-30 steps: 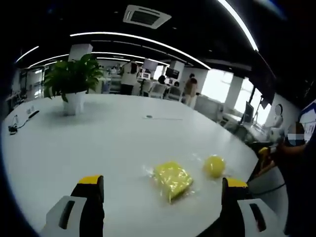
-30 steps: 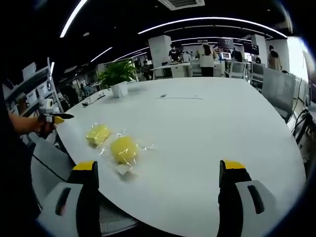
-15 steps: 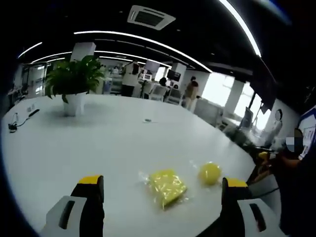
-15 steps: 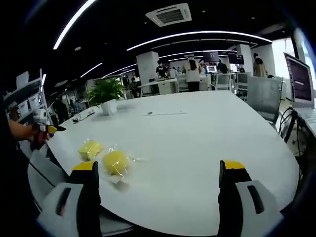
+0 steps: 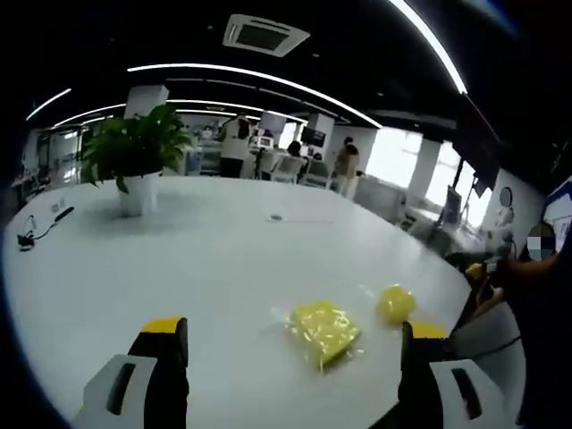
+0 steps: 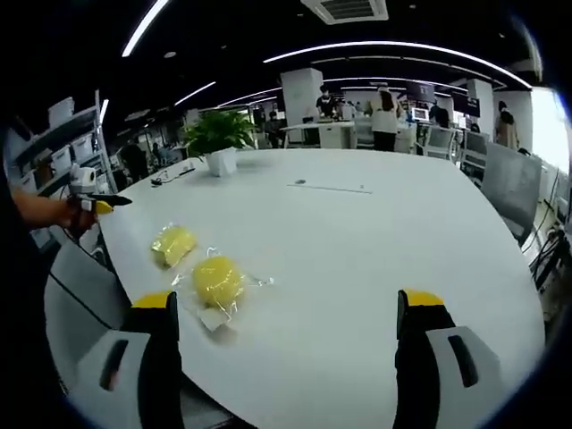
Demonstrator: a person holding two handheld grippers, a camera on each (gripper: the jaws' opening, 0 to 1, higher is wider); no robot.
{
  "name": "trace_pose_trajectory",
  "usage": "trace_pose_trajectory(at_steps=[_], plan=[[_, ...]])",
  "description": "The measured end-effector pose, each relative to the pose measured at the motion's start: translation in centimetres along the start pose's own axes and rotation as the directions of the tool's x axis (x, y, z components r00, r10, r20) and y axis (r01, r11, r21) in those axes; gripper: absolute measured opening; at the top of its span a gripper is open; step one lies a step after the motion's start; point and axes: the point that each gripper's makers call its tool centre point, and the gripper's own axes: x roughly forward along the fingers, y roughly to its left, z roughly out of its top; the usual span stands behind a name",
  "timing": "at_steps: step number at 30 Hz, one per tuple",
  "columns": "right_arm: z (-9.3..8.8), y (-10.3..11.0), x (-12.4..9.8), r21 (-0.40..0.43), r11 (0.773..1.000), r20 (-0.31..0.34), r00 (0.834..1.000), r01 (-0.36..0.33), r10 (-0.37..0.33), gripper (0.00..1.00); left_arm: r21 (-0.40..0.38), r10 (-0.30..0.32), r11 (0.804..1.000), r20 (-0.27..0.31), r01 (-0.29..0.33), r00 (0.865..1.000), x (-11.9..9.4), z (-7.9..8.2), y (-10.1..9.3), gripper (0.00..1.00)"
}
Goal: Compare the silicone blocks by pressing each to a similar depth, holding the contact briefly, and releasing to observe deformation and rebound differences across the visible hardness samples.
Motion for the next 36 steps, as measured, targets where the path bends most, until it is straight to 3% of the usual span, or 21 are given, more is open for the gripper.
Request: trace_pose_trajectory(at_steps=[10, 36], plan=[[-1.1, -0.8, -0.9, 0.004, 1.0, -0.033, 0.999, 0.018, -0.018, 0.96, -0.022, -0.012, 1.0, -0.018, 0.011, 1.0, 0.8, -0.6, 0.3, 1.0], [-0.6, -0.6, -0.5, 0.015, 0.999, -0.024, 0.999, 0.033, -0.033, 0.96, -0.049, -0.039, 0.998, -0.063, 0.036, 0.997, 1.4, -1.3, -1.1, 1.0]])
